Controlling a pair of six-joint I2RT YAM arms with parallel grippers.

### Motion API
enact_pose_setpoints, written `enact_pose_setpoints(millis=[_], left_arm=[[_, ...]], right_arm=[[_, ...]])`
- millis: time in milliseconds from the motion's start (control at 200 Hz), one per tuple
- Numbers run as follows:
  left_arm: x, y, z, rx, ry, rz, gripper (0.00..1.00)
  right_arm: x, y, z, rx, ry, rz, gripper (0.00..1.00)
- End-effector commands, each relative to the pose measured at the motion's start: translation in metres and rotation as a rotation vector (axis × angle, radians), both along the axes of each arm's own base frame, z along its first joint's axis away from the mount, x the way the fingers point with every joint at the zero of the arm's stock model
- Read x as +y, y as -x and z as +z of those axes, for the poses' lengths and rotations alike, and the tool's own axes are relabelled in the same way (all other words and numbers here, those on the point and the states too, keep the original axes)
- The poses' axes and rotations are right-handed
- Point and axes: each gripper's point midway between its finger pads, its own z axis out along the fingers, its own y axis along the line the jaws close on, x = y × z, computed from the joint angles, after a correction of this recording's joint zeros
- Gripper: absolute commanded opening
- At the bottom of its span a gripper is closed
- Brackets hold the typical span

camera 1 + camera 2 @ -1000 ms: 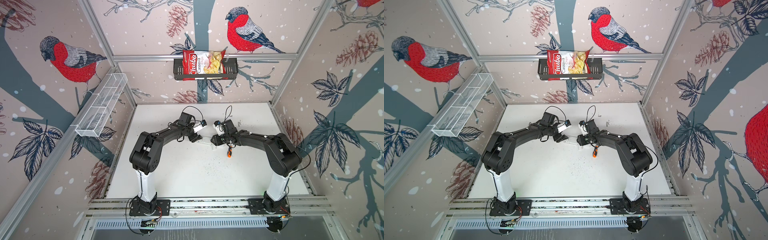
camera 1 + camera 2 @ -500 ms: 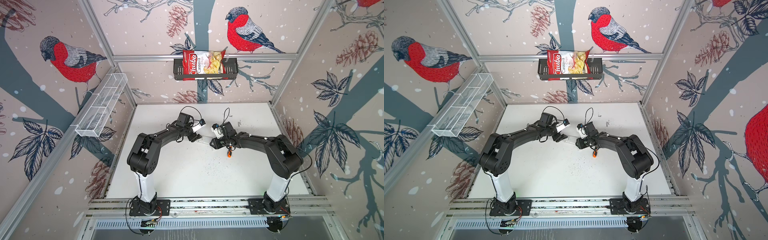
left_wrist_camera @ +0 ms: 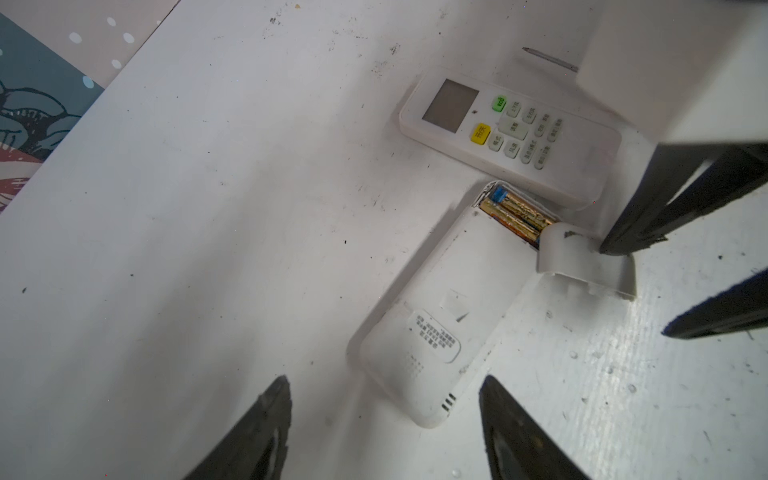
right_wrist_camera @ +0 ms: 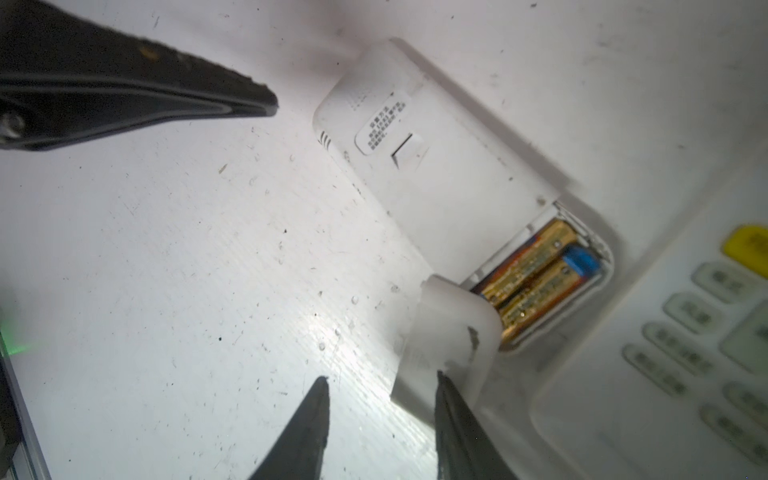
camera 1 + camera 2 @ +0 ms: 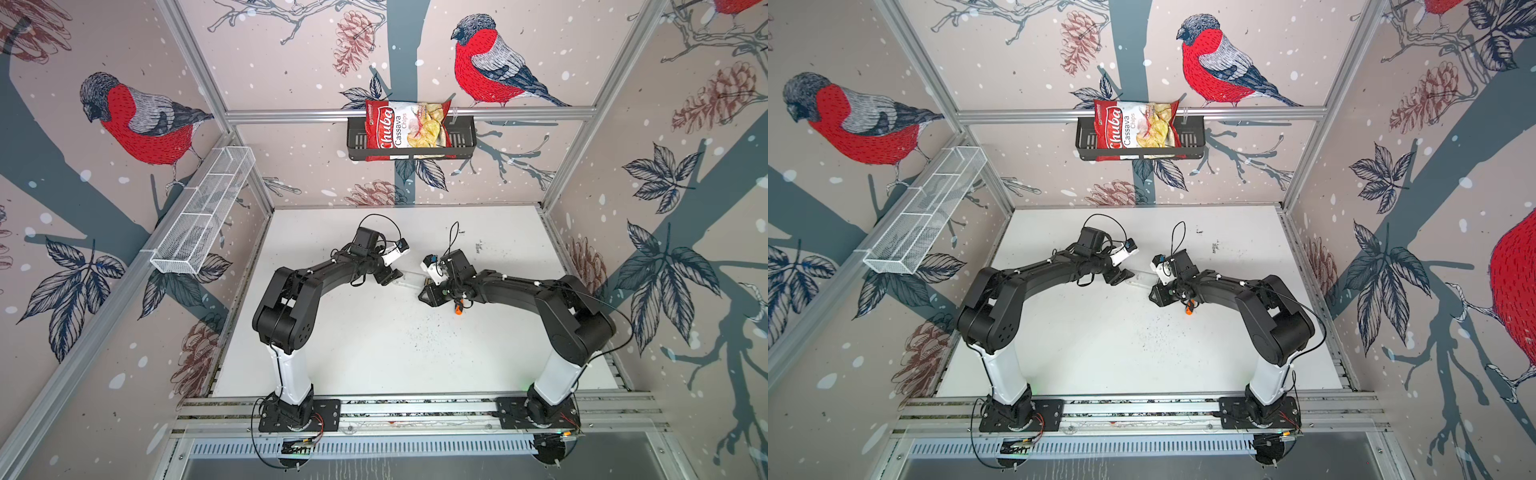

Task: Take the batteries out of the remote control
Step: 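Pull the white battery cover clear and set it down with the right gripper, then grasp the orange-handled screwdriver with the right gripper while the left arm lifts away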

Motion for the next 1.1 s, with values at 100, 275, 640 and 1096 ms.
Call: enact_pose_setpoints(millis=[100,275,640,1096], left_arm=[[-0.004,-0.002,0.015,-0.045,0.049,0.000,0.71],[-0.001,-0.006,0.021,-0.067,0.050,0.027,0.72],[0.018,-0.029,0.039,-0.114,0.090,0.221,0.72],[0.056,-0.062,0.081,-0.139,0.290,0.679,0.95]], right_arm=[[-0.003,-0.008,0.007,-0.038,0.003,-0.044,0.56],[0.000,-0.010,-0.006,-0.014,0.015,-0.050,0.59],[0.024,-0.001,-0.003,-0.015,-0.039,0.031,0.61],[-0.013,-0.011,0.030,-0.051,-0.072,-0.146,0.57]])
